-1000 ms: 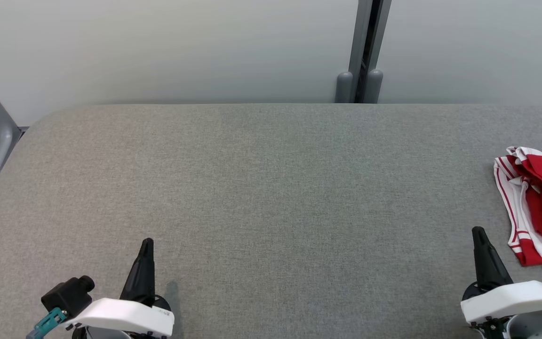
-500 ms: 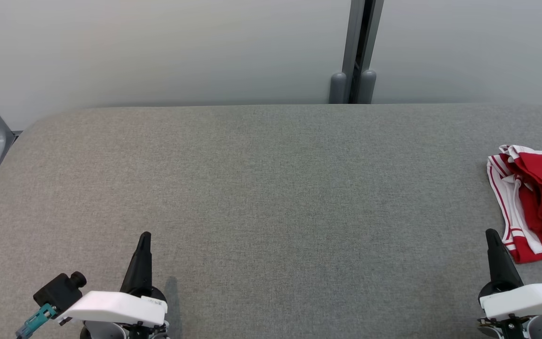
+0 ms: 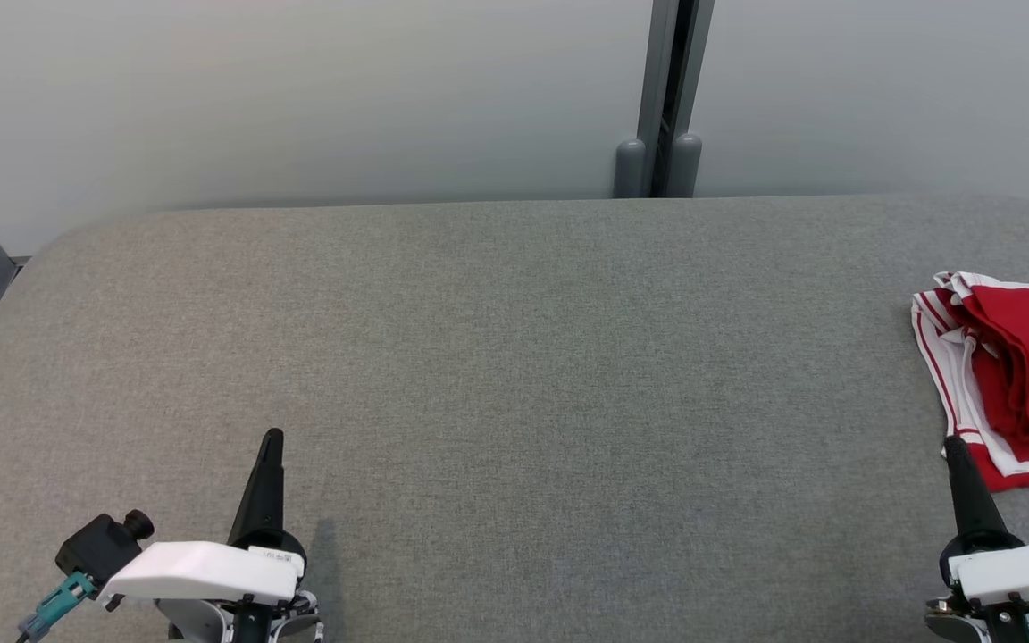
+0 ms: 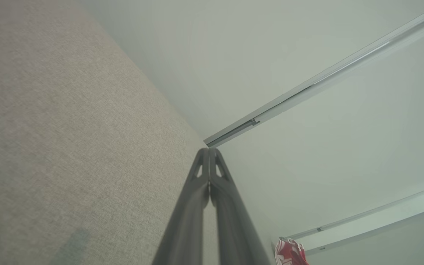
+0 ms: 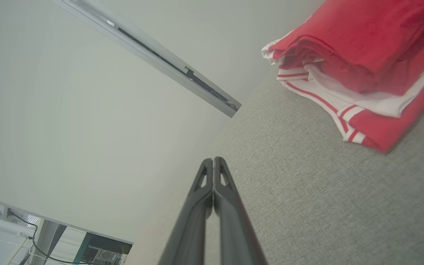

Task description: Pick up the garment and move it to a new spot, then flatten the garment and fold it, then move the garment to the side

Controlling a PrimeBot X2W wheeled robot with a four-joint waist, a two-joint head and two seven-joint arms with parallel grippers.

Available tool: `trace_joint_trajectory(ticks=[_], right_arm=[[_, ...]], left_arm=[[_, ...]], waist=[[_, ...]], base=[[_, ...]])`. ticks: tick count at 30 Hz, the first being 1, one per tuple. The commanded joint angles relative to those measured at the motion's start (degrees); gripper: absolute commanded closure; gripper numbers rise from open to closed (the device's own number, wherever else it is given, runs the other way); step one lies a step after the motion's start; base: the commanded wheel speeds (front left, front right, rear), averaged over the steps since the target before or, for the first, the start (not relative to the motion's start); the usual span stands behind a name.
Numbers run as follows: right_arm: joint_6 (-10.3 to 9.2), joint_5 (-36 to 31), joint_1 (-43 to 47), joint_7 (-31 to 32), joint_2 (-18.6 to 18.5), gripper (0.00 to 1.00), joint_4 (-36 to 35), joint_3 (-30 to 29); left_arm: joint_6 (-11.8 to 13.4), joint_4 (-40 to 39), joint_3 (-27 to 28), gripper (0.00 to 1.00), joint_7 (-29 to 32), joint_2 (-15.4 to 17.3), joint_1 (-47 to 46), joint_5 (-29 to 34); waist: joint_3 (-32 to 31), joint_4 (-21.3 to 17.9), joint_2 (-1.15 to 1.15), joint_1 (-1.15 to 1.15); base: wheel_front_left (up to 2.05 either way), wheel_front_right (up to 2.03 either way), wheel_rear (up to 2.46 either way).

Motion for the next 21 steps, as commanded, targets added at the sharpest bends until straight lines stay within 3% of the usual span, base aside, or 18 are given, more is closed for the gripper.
trace_joint_trajectory(ticks=[1,21], right_arm=[[0.0,2.5,0.1,0.8,-0.5,1.0,-1.2,-0.7],[-0.01,15.7,0.9,4.8,-0.7,1.0,-2.5,-3.9]], left_arm=[[-0.4,-0.7,0.4,1.0,0.4,0.3,-1.6,-2.2],[-1.2,-0.8,0.7,1.0,2.9,0.4,-2.8,-13.7]], waist=[[0.0,-0.2,0.0,0.0],[-0.4,-1.5,0.0,0.0]], base=[[0.0,0.0,0.0],[0.0,0.0,0.0]])
